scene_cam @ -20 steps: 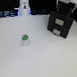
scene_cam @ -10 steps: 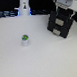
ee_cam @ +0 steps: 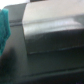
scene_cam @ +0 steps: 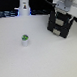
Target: Open the kcup holder, insert the kcup into the holder, and close the kcup holder
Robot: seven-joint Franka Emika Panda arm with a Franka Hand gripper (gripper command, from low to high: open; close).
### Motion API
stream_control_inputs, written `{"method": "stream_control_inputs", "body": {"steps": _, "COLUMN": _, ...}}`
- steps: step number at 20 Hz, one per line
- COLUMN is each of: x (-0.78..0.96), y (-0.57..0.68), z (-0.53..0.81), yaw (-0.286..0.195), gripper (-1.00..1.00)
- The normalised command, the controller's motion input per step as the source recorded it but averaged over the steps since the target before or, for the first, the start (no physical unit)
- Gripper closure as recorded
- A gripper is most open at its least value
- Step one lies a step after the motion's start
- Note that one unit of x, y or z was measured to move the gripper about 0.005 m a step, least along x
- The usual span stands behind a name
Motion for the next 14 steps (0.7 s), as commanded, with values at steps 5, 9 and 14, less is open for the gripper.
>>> {"method": "stream_control_inputs", "body": {"steps": 5, "x": -0.24, "y": 0.04, "z": -0.26, "yaw": 0.015, "gripper": 1.0}}
{"method": "stream_control_inputs", "body": {"steps": 9, "x": -0.02, "y": -0.01, "z": -0.01, "yaw": -0.009, "gripper": 1.0}}
{"method": "stream_control_inputs", "body": {"steps": 14, "x": 0.0, "y": -0.01, "z": -0.01, "yaw": -0.007, "gripper": 1.0}}
